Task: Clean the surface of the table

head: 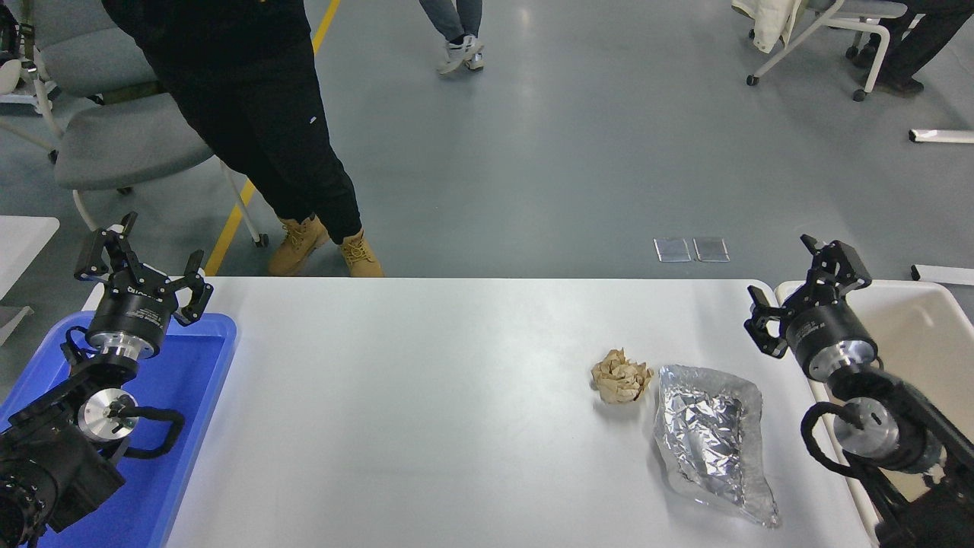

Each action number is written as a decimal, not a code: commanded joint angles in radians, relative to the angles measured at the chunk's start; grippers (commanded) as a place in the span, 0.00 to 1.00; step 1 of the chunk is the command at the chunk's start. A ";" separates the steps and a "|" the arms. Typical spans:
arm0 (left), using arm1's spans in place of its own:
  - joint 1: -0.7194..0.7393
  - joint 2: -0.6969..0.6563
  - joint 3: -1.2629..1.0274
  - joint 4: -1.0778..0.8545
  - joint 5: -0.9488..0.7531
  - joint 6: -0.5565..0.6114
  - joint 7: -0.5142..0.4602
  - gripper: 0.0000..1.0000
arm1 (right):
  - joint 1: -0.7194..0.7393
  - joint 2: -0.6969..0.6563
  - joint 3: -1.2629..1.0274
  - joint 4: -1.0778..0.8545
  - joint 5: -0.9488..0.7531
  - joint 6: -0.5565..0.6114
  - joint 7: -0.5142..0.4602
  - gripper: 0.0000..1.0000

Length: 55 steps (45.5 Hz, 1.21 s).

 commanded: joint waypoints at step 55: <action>0.001 0.000 0.000 0.000 0.000 0.001 0.000 1.00 | 0.147 0.193 -0.120 -0.301 -0.332 0.059 0.165 1.00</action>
